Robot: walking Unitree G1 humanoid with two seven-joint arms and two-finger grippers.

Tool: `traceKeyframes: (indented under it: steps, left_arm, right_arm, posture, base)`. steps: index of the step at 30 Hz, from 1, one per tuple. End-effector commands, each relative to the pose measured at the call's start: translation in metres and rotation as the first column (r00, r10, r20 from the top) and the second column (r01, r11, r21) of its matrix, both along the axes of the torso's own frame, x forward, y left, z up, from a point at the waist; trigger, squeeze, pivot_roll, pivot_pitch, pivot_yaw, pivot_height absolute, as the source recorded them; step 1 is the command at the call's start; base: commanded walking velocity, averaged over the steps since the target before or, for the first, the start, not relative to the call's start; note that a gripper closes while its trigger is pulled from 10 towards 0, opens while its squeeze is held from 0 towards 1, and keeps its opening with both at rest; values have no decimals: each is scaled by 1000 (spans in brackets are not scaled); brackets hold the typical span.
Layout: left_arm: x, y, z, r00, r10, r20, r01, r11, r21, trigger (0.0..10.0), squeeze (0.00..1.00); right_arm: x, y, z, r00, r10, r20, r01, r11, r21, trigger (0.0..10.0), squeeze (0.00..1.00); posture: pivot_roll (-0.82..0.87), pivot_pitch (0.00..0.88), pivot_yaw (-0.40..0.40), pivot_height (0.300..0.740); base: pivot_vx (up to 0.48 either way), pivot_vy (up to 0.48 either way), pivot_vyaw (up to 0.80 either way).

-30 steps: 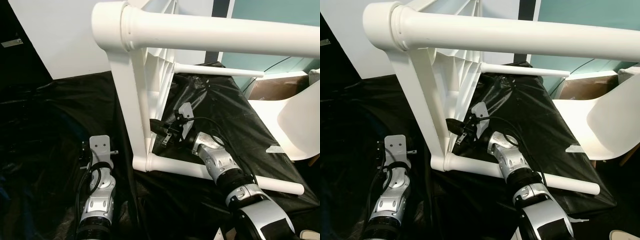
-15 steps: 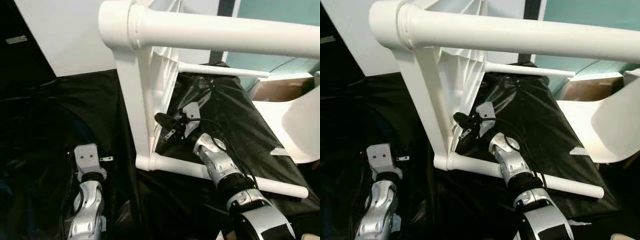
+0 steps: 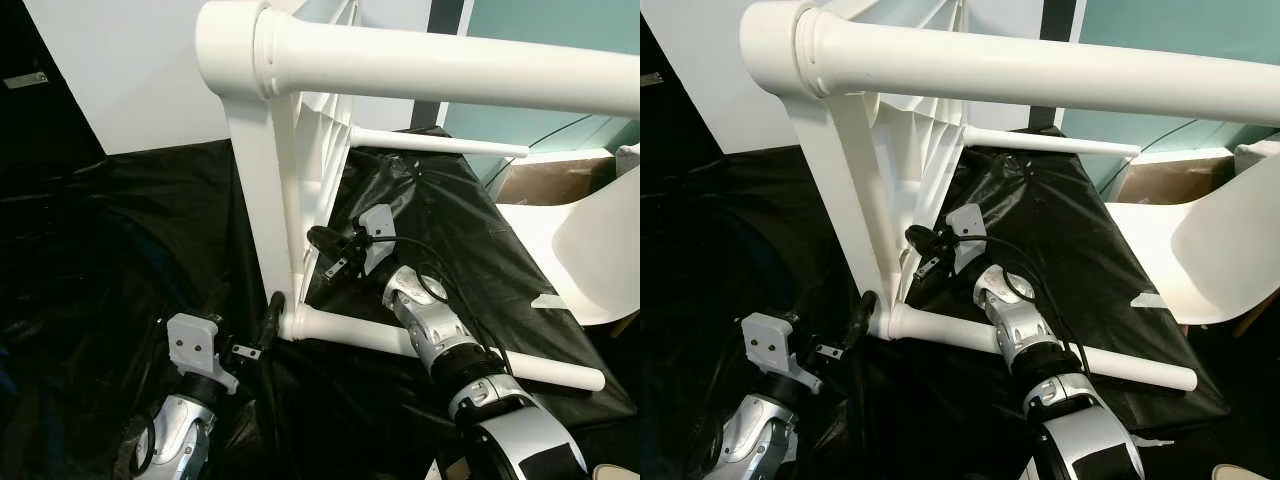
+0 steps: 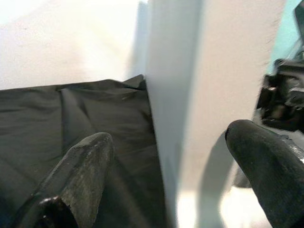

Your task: Building children table

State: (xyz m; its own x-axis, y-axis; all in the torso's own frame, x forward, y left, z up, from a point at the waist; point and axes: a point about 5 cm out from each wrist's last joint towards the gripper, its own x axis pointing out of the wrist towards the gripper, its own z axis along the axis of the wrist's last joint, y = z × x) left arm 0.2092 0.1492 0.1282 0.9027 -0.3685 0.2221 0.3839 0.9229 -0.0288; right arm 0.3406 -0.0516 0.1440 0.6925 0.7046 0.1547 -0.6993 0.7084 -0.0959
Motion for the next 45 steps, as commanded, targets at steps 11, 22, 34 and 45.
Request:
traceKeyframes:
  steps: [11,22,34,45]
  left_arm:
    - [8,-25,22,970,-236,57,241,967,-81,10000,0]
    - [2,-31,27,947,-318,52,321,944,-68,10000,0]
    - [18,-51,43,940,-337,60,339,940,-35,10000,0]
    - [33,-55,40,967,-256,9,256,967,-10,10000,0]
  right_arm:
    - [-3,0,-10,1000,-9,-24,8,998,-59,10000,0]
    - [-3,0,-16,999,-11,-34,8,996,-91,10000,0]
    - [-5,7,-17,999,9,-38,-13,995,-100,10000,0]
    - [-19,6,-21,1000,4,-1,-4,995,-102,10000,0]
  posture:
    - [170,0,2,740]
    - [161,0,7,740]
    - [179,0,4,740]
    - [145,0,15,740]
  base:
    - [0,0,0]
    - [0,0,0]
    - [0,0,0]
    - [0,0,0]
